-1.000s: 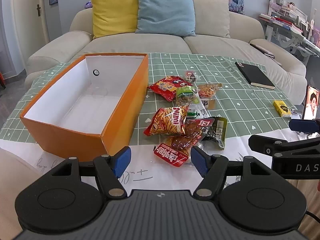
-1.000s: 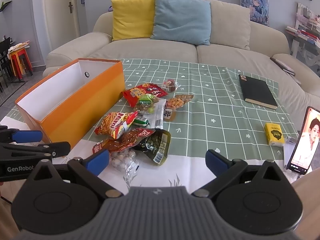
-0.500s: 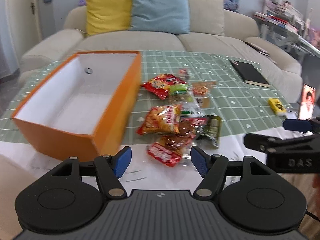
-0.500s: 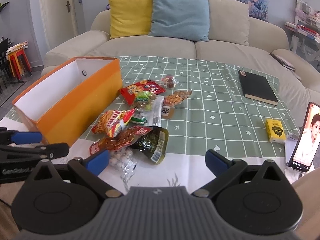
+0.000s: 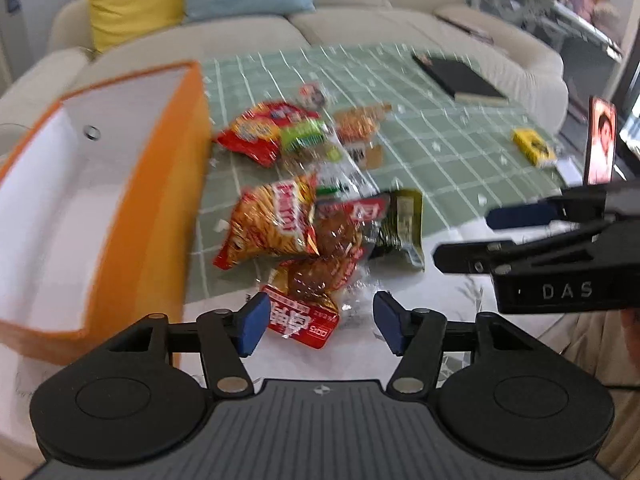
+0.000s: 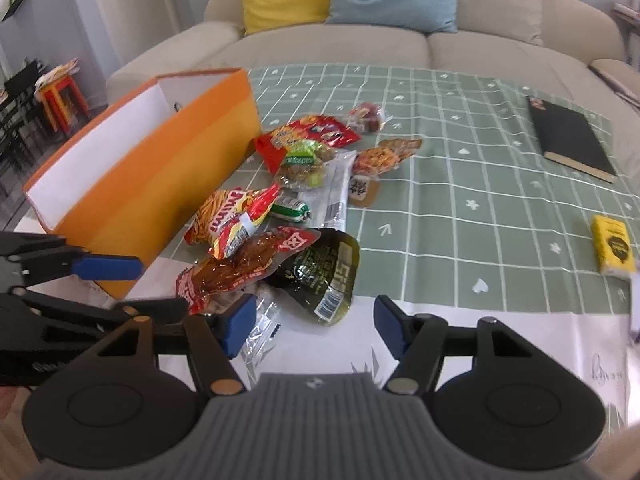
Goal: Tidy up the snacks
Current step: 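Grasp the dark green pouch with the right tool while the left tool grasps a red meat packet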
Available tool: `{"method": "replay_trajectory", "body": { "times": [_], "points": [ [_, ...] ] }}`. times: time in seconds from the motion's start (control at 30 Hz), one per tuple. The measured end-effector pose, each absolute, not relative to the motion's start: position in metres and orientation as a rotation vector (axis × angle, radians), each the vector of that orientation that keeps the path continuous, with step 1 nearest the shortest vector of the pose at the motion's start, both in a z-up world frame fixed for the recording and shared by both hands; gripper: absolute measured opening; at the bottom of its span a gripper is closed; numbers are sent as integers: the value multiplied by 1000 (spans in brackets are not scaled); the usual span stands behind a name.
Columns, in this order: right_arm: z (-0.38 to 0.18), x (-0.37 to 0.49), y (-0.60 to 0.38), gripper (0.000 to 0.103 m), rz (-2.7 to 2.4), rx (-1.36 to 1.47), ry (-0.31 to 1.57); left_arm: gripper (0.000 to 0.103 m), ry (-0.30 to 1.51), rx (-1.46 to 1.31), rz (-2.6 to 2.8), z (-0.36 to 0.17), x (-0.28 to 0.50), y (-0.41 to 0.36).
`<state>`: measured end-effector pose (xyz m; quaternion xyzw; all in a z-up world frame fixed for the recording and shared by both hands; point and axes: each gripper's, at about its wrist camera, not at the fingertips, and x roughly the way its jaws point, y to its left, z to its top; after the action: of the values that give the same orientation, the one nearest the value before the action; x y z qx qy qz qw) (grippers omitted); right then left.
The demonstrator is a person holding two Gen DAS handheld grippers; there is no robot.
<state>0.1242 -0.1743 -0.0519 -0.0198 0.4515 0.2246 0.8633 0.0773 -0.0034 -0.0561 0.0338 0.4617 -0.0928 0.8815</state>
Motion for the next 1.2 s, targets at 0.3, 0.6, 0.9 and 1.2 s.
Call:
{"method": "replay_trajectory", "body": {
  "times": [0.3,0.6,0.9,1.2],
  "points": [
    [-79,156,-162,65,504,-152,989,79,1007,188,-240,-85,104,-11],
    [-94,169,-164,67,529,-87,996,71,957,146,-253,-94,111,-2],
    [-85,157,-151,58,521,-160,886,45,917,74,-191,-85,111,10],
    [-90,148,-128,46,636,-245,833,29,901,37,-152,-81,112,20]
  ]
}}
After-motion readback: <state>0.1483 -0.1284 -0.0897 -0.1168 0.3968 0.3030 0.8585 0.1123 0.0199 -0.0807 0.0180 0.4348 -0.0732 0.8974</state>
